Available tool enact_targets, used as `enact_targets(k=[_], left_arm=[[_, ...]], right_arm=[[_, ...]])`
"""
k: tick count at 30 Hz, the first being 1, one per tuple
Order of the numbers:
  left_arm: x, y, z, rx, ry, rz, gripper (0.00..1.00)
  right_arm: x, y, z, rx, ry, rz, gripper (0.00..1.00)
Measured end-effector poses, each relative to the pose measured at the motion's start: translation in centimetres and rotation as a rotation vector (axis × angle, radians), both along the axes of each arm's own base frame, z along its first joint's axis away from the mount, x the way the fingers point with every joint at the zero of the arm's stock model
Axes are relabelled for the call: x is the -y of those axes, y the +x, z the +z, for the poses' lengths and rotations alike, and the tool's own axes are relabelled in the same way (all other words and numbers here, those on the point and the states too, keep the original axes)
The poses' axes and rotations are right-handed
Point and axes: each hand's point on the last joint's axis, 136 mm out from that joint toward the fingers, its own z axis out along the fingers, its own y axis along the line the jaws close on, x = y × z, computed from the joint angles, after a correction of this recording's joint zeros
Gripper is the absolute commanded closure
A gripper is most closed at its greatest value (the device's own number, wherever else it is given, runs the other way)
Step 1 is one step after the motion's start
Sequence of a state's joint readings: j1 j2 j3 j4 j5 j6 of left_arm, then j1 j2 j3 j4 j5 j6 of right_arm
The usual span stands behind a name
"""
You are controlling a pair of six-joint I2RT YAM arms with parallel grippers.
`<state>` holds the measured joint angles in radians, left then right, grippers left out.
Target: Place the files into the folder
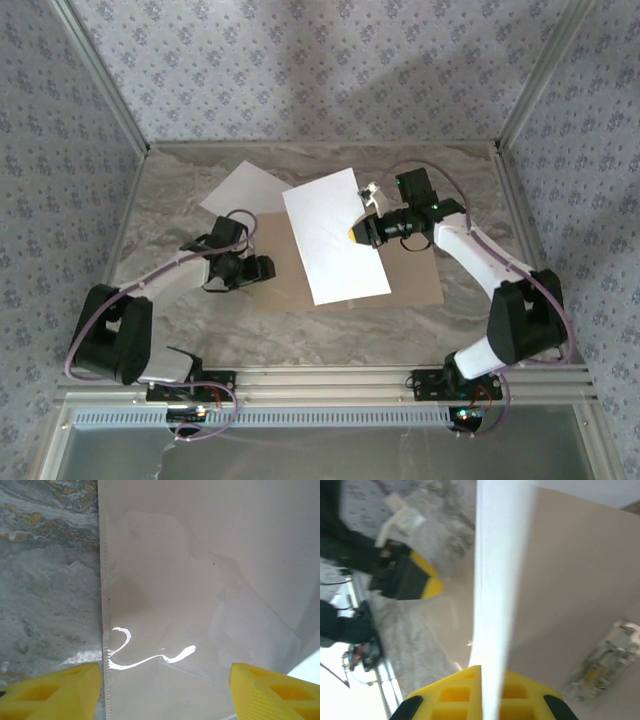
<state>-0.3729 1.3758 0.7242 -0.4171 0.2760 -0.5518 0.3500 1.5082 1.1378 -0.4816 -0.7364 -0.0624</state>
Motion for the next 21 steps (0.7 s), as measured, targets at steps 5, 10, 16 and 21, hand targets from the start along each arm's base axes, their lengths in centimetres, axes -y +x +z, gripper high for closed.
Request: enact_targets(k=[5, 10, 16, 21], left_arm=[[-0.2, 0.0, 1.5, 0.052, -0.015, 0.009, 0.31], [-0.3, 0.2, 2.7, 0.097, -0.022, 0.014, 0.31], [-0.6, -0.2, 2.4, 0.088, -0.009, 0.019, 0.31], [-0.7, -0.5, 2.4, 0.083, -0.009, 0.022, 0.31]], right_arm=[[1.3, 1.4, -1.4, 0.073, -0.113, -0.026, 1.00], [1.9, 2.6, -1.6, 0.179, -0.197, -0.017, 1.00], [2.2, 2.9, -1.8, 0.246, -0.245, 0.018, 1.00], [1.9, 2.6, -1.7, 0.261, -0.233, 0.053, 1.00]])
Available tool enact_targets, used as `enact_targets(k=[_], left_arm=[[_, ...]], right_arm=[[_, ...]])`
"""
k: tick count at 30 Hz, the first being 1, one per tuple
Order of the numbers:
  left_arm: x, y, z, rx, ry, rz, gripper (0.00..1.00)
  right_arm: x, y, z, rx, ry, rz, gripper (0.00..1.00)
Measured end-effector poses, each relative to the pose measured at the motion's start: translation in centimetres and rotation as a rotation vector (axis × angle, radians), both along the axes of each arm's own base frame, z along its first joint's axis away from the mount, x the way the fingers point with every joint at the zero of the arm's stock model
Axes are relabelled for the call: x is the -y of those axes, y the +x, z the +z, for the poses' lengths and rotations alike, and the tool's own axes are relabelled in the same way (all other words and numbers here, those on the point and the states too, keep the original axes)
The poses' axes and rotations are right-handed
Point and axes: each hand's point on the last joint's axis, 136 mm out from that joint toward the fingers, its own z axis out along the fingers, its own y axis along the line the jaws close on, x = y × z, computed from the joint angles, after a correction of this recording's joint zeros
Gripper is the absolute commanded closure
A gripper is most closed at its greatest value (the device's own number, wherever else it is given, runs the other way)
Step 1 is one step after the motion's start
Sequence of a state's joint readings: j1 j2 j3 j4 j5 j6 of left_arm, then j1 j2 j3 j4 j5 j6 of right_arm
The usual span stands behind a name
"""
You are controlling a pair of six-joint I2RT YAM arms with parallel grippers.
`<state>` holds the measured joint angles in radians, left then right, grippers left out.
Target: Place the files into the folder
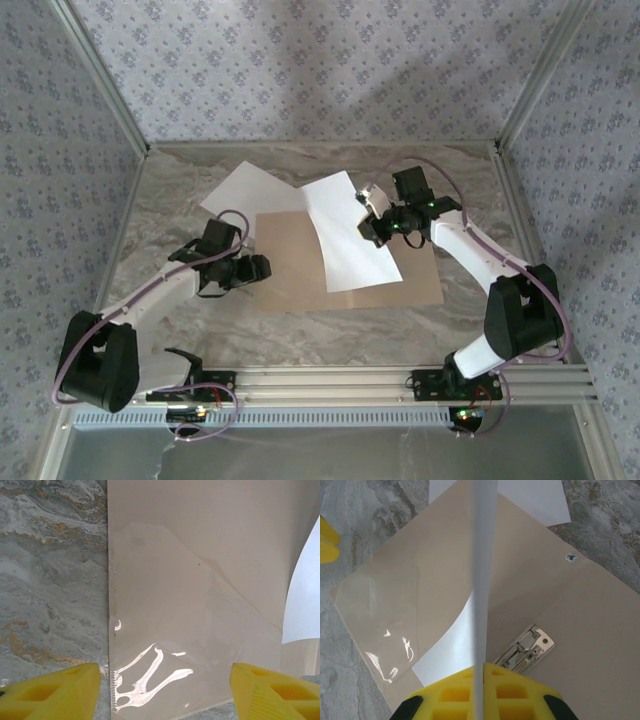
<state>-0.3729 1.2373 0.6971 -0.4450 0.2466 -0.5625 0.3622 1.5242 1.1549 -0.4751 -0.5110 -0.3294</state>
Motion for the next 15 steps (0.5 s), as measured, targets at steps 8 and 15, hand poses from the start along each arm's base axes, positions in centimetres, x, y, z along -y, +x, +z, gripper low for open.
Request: enact_targets(k=[8, 15], left_arm=[[0.0, -0.1, 0.2, 0.002, -0.005, 0.006, 0.31], [-0.5, -1.2, -0.3, -0.006, -0.009, 0.019, 0.31]], right_arm=[[-0.2, -0.4, 0.4, 0.003, 0.044, 0.024, 1.00], [-0.3, -0.7, -0.4, -0.012, 0.081, 0.035, 1.00]])
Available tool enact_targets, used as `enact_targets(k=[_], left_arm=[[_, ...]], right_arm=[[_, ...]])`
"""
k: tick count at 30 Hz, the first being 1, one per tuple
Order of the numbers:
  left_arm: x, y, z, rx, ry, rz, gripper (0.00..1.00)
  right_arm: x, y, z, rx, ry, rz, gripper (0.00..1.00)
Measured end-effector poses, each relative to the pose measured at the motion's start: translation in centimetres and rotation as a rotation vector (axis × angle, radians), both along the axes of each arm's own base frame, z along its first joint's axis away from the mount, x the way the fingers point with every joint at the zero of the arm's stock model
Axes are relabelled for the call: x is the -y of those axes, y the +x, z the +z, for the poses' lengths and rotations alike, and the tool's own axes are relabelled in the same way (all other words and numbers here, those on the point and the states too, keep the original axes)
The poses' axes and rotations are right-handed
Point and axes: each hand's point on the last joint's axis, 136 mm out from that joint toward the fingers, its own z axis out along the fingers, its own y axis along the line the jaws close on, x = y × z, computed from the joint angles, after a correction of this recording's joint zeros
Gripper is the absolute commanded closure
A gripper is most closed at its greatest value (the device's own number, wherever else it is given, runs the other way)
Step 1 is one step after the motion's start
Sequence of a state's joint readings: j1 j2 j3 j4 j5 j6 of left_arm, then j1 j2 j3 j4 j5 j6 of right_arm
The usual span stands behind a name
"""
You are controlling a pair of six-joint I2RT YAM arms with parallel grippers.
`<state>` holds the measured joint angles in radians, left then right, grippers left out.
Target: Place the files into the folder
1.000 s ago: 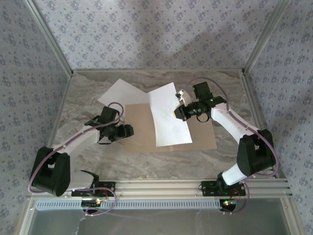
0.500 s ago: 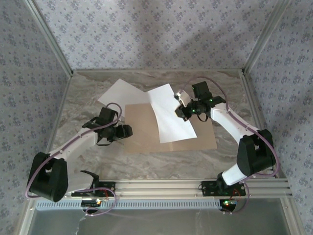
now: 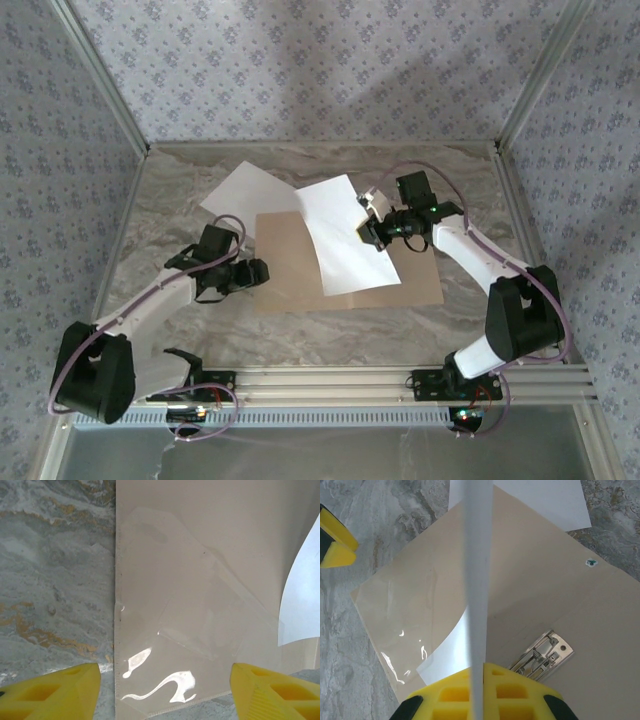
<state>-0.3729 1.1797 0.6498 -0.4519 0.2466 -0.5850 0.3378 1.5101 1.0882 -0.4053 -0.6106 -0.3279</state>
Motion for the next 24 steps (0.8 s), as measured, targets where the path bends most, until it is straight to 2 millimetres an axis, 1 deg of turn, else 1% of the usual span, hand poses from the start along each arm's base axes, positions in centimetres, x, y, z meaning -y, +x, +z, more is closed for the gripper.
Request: enact_targets(k=[5, 10, 17, 24], left_arm=[[-0.2, -0.6, -0.4, -0.012, 0.000, 0.007, 0.31], [-0.2, -0.6, -0.3, -0.013, -0.001, 0.009, 0.31], [-0.3, -0.8, -0.4, -0.024, 0.000, 0.016, 0.31], [-0.3, -0.8, -0.1, -0.013, -0.004, 0.016, 0.31]], right_arm=[[0.3, 0.0, -0.5, -0.007, 0.023, -0.007, 1.00], [0.2, 0.2, -0.4, -0.010, 0.065, -0.012, 1.00], [-0.5, 0.3, -0.5, -0.022, 0.129, -0.005, 1.00], [-0.9, 0.2, -2.5, -0.087, 0.151, -0.002, 1.00]])
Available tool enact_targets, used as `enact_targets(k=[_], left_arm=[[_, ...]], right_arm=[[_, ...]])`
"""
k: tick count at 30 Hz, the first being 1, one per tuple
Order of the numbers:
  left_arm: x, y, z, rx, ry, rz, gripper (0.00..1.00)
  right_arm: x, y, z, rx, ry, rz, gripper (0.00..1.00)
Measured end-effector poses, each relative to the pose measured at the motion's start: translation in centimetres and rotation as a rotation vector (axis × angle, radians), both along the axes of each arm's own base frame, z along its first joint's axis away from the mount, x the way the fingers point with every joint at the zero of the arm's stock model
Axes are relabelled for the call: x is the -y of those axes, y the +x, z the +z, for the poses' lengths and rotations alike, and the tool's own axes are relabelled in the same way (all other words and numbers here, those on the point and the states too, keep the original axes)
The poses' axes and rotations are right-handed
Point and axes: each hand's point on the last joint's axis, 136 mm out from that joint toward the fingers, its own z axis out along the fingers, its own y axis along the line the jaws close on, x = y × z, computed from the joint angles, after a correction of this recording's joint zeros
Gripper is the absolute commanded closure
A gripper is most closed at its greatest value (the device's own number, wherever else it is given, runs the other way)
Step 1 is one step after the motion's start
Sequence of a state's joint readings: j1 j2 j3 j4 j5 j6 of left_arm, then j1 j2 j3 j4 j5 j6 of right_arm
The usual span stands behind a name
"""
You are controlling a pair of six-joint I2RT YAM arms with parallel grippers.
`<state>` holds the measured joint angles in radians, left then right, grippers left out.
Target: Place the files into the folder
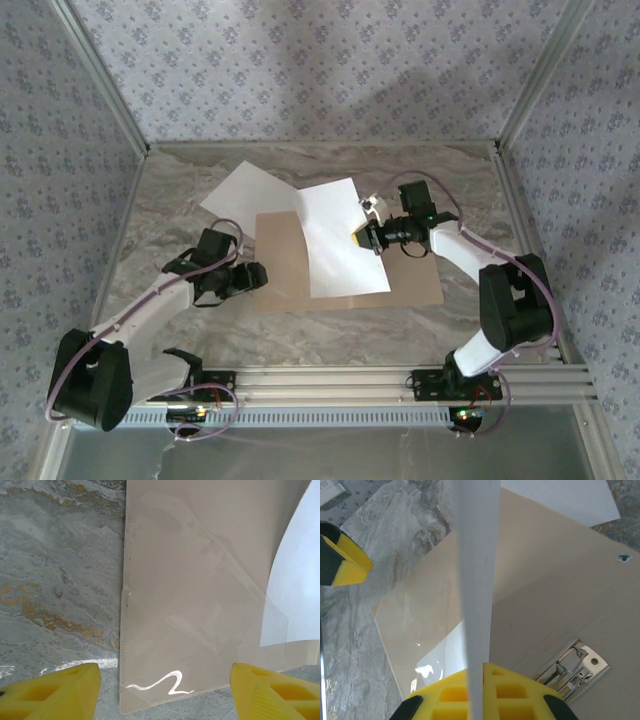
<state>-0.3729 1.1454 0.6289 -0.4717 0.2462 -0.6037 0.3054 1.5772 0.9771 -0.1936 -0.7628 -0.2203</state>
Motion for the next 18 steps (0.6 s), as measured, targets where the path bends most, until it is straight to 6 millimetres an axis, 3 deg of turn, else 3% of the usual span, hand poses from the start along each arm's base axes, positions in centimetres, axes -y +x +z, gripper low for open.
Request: enact_targets(k=[18], left_arm=[[-0.6, -0.9, -0.4, -0.010, 0.019, 0.007, 0.30]], right_arm=[[-1.1, 0.0, -2.1, -0.087, 0.056, 0.035, 1.00]])
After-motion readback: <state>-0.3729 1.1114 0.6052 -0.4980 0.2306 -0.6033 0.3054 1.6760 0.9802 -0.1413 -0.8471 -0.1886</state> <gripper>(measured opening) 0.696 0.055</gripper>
